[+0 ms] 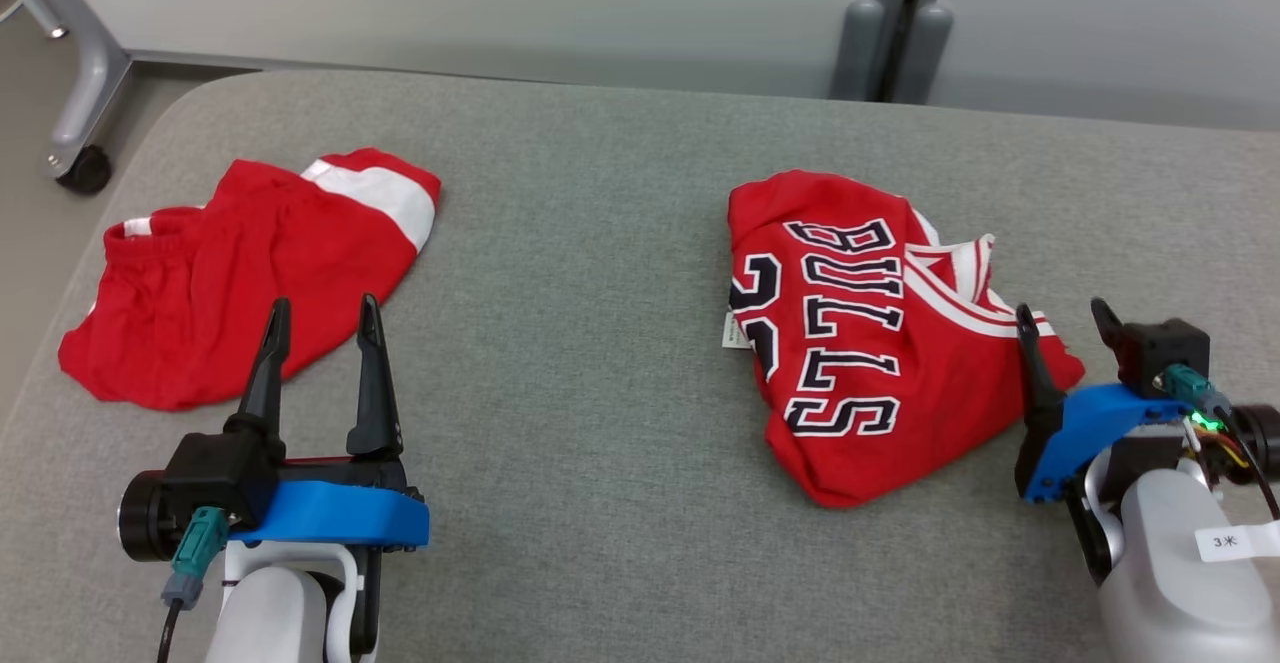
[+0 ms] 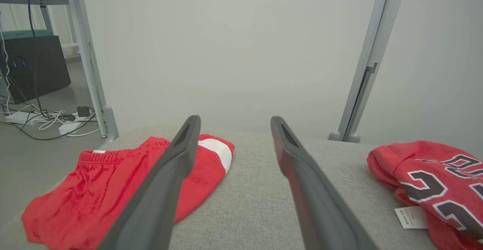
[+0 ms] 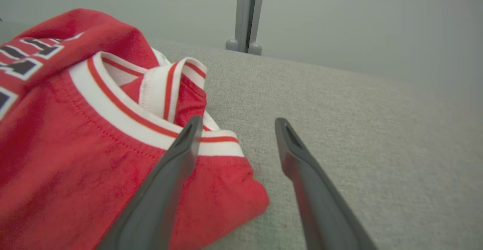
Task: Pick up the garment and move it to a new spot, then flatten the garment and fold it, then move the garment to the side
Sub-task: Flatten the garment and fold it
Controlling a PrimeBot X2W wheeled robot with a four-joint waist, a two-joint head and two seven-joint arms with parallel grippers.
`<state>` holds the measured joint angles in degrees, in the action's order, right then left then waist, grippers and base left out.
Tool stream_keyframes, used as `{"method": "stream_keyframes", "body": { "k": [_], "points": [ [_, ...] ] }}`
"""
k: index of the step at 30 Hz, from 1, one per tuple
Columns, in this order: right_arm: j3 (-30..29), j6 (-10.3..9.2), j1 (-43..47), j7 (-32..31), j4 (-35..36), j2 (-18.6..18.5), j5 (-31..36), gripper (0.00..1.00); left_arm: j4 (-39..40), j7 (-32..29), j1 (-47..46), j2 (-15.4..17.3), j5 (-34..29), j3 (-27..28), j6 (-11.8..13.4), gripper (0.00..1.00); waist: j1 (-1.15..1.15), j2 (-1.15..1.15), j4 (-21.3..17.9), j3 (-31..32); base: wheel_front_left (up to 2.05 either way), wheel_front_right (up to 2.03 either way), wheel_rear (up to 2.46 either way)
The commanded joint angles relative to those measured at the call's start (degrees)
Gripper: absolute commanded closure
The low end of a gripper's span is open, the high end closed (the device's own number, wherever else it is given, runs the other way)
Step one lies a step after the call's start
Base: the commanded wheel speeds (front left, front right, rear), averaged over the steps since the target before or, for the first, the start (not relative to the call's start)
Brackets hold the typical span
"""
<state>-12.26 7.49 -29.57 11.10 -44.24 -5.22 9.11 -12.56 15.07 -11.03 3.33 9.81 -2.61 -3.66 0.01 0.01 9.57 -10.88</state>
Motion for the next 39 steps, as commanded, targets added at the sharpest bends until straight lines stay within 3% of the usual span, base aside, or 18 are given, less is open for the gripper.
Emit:
{"method": "stream_keyframes", "body": {
  "k": [1, 11, 12, 13, 14, 19, 29, 34, 39],
  "points": [
    [-0.5, 0.01, -1.01, 0.39, -0.95, -0.47, 0.53, 0.0, -0.03, 0.15, -0.8, -0.05, -0.24, -0.08, -0.27, 0.0, -0.01, -0.01, 0.82, -0.74, 0.0, 0.0, 0.0],
    [-4.79, 0.01, -1.67, 2.1, -14.32, 0.53, 2.18, 0.0, -0.66, 0.15, -1.08, -0.39, -0.6, -0.46, -0.54, 0.0, -0.01, -0.01, 1.99, -1.08, 0.0, 0.0, 0.0],
    [-4.83, 0.01, -1.97, 2.33, -15.18, 0.87, 1.49, 0.51, -0.77, 0.15, -1.02, -0.39, -0.57, -0.36, -0.51, 0.0, -0.01, -0.01, 1.9, -0.9, 0.0, 0.0, 0.0],
    [-4.68, 0.02, -2.27, 2.82, -15.69, 1.18, 1.06, 0.95, -0.79, 0.16, -0.88, -0.42, -0.56, -0.27, -0.47, 0.0, -0.01, -0.01, 1.77, -0.75, 0.0, 0.0, 0.0],
    [-4.59, 0.02, -2.52, 3.14, -15.93, 1.33, 0.67, 1.0, -0.87, 0.15, -0.71, -0.42, -0.54, -0.17, -0.43, 0.0, -0.01, -0.01, 1.58, -0.58, 0.0, 0.0, 0.0],
    [-5.6, -0.01, -3.4, 4.1, -13.97, 0.35, -1.79, 1.0, -1.09, 0.15, 0.42, -0.46, -0.45, 0.72, -0.32, 0.0, -0.01, -0.01, -0.26, 0.95, 0.0, 0.0, 0.0],
    [-10.33, 0.0, 1.98, 4.12, -1.14, -6.23, -7.05, 1.0, -1.5, 0.15, 2.62, -0.47, -0.75, 1.36, -0.29, 0.0, -0.01, -0.01, -3.19, 4.4, 0.0, 0.0, 0.0],
    [-8.96, 0.01, 3.73, 4.14, 6.94, -4.49, -7.75, 1.0, -1.77, 0.16, 3.56, -0.47, -0.58, 2.03, -0.36, 0.0, -0.01, -0.01, -4.06, 5.71, 0.0, 0.0, 0.0],
    [-0.98, 0.01, 3.54, 4.06, 14.49, -0.6, -9.74, 1.0, -1.93, 0.15, 3.68, -0.45, -0.29, 1.69, -0.36, 0.0, -0.01, -0.01, -3.66, 6.57, 0.0, 0.0, 0.0]
  ]
}}
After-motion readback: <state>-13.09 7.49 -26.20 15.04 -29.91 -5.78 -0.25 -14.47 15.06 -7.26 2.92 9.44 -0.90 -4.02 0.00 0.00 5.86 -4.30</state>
